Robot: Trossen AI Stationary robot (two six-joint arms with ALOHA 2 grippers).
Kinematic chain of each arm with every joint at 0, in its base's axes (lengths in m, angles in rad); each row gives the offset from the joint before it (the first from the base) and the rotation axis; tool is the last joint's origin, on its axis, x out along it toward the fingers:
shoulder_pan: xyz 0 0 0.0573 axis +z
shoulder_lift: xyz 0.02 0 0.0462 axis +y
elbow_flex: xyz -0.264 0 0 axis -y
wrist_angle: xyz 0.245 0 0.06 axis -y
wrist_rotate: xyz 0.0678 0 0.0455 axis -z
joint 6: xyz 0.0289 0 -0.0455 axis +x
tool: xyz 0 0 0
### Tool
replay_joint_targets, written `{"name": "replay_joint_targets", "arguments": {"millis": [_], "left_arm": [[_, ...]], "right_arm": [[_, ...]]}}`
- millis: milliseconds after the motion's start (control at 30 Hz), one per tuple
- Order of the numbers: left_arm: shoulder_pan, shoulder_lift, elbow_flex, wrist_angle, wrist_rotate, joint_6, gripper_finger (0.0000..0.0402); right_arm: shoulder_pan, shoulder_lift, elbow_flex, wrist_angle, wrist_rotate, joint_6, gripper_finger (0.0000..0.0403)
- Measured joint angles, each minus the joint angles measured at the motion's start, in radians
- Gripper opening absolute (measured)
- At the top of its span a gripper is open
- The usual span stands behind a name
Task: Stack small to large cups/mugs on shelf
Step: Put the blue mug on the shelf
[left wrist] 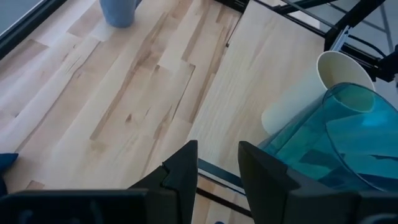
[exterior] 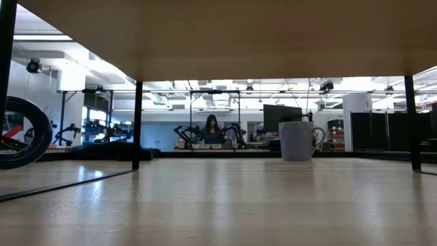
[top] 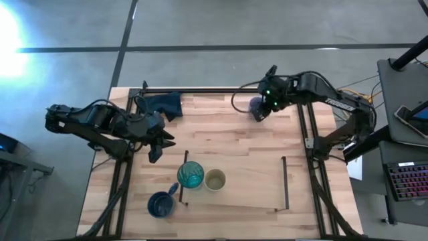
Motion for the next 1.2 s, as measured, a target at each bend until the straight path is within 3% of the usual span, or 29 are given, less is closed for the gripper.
{"name": "replay_joint_targets", "arguments": {"millis": [267, 467, 800, 1000, 1200], "left_arm": [[0.000, 0.003, 0.000, 0.000, 0.006, -0.052, 0.0101], [0.000, 0.003, 0.000, 0.000, 0.006, -0.087, 0.0101], [0.014, 0.004, -0.002, 0.009, -0.016, -0.113, 0.0101], [0.043, 0.004, -0.003, 0.050, -0.019, -0.113, 0.0101], [0.046, 0.004, -0.003, 0.052, -0.019, -0.130, 0.0101]], "right_arm": [[-0.188, -0.005, -0.119, 0.150, -0.220, -0.166, 0.0159], [-0.321, -0.005, -0.163, 0.238, -0.299, -0.247, 0.0148], [-0.565, 0.084, -0.171, 0.228, -0.402, -0.330, 0.0146], [-0.610, 0.207, -0.171, 0.197, -0.408, -0.360, 0.0150], [-0.610, 0.308, -0.172, 0.137, -0.320, -0.411, 0.0164]]}}
